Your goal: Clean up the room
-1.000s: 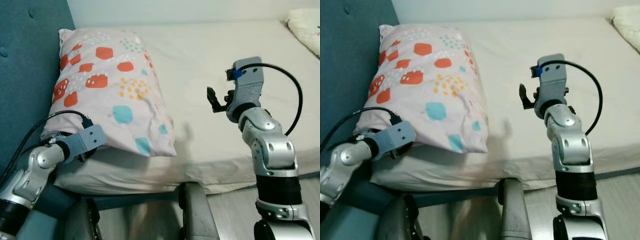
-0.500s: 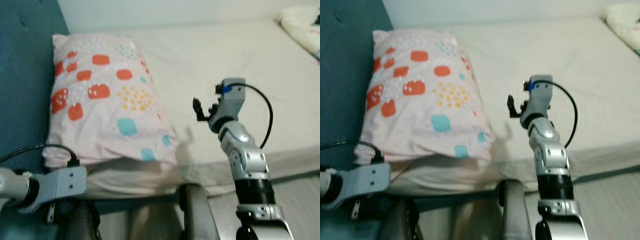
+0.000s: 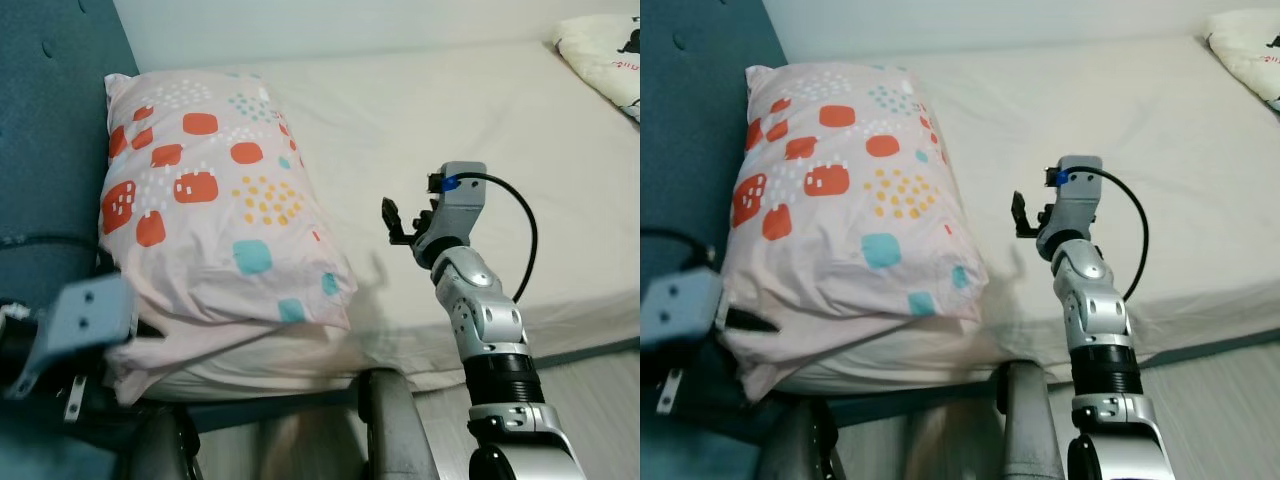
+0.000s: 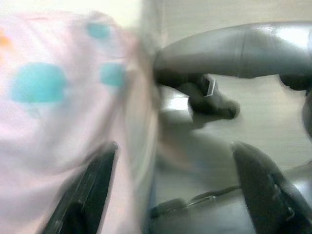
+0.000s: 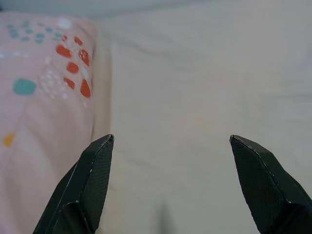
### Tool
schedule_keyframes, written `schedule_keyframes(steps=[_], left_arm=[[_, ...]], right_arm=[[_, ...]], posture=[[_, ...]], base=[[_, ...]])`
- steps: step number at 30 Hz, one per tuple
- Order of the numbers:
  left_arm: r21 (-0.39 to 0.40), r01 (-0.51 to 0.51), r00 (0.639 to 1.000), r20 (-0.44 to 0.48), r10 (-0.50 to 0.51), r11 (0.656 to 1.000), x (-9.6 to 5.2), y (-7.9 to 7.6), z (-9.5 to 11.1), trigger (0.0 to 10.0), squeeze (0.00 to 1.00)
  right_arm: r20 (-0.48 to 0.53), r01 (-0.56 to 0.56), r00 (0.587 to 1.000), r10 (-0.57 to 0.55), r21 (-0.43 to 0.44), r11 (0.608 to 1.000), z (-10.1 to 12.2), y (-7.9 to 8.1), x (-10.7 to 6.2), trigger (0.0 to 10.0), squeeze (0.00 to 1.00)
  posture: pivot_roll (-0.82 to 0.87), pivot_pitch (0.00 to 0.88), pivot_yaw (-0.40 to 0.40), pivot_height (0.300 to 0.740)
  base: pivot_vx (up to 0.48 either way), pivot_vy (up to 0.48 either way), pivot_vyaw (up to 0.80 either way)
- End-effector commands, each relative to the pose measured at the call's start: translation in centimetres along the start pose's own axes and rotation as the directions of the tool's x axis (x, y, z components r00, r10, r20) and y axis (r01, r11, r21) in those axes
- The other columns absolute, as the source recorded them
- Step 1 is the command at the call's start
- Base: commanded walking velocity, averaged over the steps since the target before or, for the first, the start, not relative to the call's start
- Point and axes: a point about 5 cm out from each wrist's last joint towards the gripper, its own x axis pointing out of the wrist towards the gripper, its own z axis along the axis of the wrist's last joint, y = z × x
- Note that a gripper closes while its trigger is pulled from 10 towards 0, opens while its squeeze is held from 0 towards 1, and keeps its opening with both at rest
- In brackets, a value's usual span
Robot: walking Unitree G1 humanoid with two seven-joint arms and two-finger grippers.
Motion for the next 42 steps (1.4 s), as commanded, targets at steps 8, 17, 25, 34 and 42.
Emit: schedule_keyframes(steps=[8, 17, 25, 34, 42], left_arm=[[-0.565, -0.506, 0.682, 0.201, 0.703, 0.652, 10.0, 3.1, -5.6, 10.0, 0.00], [-0.623, -0.478, 0.738, 0.098, 0.668, 0.619, 16.4, 0.0, -7.2, 10.0, 0.00], [-0.656, -0.522, 0.679, 0.069, 0.731, 0.546, 20.9, 0.7, -6.2, 10.0, 0.00], [-0.610, -0.620, 0.663, -0.070, 0.745, 0.494, 24.4, 0.4, -6.3, 10.0, 0.00], [-0.375, -0.770, 0.625, -0.281, 0.728, 0.516, 23.7, 0.1, -10.3, 10.0, 0.00]], right_arm=[[0.082, 0.336, 0.942, -0.326, -0.220, 0.916, 1.1, -5.5, -1.1, 10.0, 0.00], [0.204, 0.425, 0.902, -0.381, -0.252, 0.869, 4.3, -7.5, -2.7, 10.0, 0.00], [0.092, 0.347, 0.938, -0.335, -0.237, 0.907, -0.1, -5.7, -3.7, 10.0, 0.00], [0.045, 0.282, 0.959, -0.279, -0.240, 0.929, -1.7, -3.7, -3.7, 10.0, 0.00], [0.075, 0.290, 0.957, -0.281, -0.251, 0.923, -0.6, -4.3, -3.2, 10.0, 0.00]], posture=[[-0.06, 0.120, 0.000, 0.511], [-0.11, 0.111, 0.001, 0.511], [-0.15, 0.096, 0.004, 0.511], [-0.16, 0.087, 0.007, 0.511], [-0.17, 0.079, 0.010, 0.511]], base=[[0.000, 0.000, 0.00], [0.000, 0.000, 0.00], [0.000, 0.000, 0.00], [0.000, 0.000, 0.00], [0.000, 0.000, 0.00]])
